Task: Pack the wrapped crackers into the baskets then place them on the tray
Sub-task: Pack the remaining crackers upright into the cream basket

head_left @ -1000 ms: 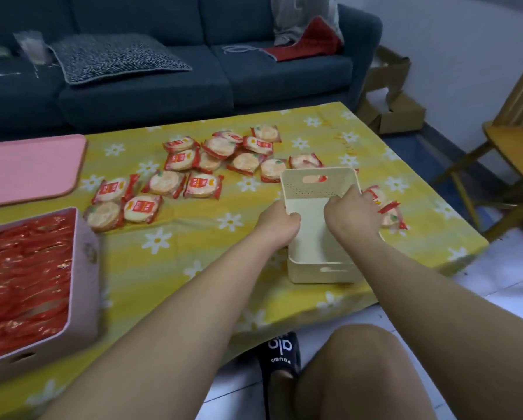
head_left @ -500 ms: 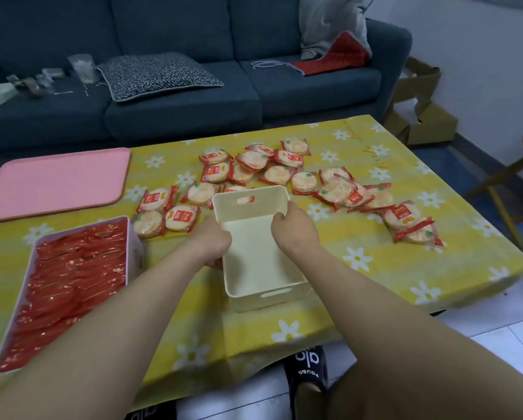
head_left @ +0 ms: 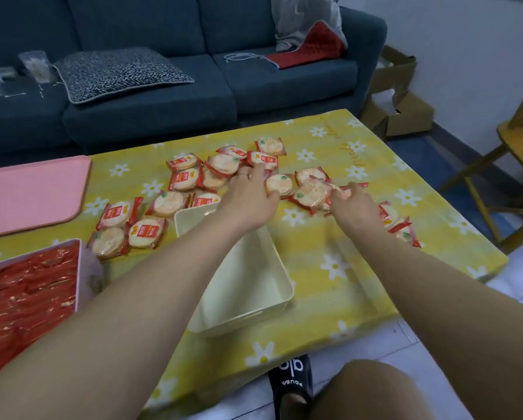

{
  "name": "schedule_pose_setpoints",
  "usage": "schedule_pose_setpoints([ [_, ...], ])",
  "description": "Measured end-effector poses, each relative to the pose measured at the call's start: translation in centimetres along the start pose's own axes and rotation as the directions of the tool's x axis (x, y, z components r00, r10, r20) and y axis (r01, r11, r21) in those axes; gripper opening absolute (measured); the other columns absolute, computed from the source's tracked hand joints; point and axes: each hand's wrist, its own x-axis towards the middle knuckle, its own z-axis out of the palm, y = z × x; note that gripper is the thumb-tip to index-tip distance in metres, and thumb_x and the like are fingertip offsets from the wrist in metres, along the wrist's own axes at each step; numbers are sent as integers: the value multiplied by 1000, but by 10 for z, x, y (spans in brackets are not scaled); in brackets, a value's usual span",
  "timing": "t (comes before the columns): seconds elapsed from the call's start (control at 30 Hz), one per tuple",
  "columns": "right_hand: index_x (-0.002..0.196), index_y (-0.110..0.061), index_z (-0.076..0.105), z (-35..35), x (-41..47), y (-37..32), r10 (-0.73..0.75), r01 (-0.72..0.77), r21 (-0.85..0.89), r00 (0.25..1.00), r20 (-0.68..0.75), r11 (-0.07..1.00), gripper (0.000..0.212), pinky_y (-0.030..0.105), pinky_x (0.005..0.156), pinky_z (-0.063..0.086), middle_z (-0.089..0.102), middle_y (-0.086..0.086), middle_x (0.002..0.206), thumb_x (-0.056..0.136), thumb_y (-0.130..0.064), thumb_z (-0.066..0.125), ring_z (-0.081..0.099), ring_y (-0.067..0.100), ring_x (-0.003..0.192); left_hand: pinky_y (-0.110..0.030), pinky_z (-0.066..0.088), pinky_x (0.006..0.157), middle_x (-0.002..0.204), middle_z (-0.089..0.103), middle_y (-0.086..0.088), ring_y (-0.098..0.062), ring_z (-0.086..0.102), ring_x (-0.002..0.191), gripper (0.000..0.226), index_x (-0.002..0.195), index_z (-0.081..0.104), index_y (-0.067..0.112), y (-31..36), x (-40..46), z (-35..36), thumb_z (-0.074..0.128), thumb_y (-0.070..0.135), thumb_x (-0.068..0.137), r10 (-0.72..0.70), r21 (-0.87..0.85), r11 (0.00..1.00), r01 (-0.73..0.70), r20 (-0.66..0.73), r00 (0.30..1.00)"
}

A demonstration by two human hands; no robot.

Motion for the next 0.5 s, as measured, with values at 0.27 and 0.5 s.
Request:
schedule_pose_setpoints([
  [0.27,150,-35,28,-7,75,70,342,-349,-129,937,-70,928,75,62,104,24,36,16,148,84,-68,28,28,40,138,-37,31,109,170,7,-7,-35,23,151,83,161,6,32,57,83,72,47,60,95,-142,-317,911,265,362,921],
  [0.5,146,-23,44,24,100,34,267,-260,159,963,-21,952,64,50,110,32,50,16,144,94,-57,30,39,41,135,-51,26,119,169,6,-9,-36,20,151,100,159,3,46,50,116,100,57,71,78,-250,-408,803,434,430,867],
])
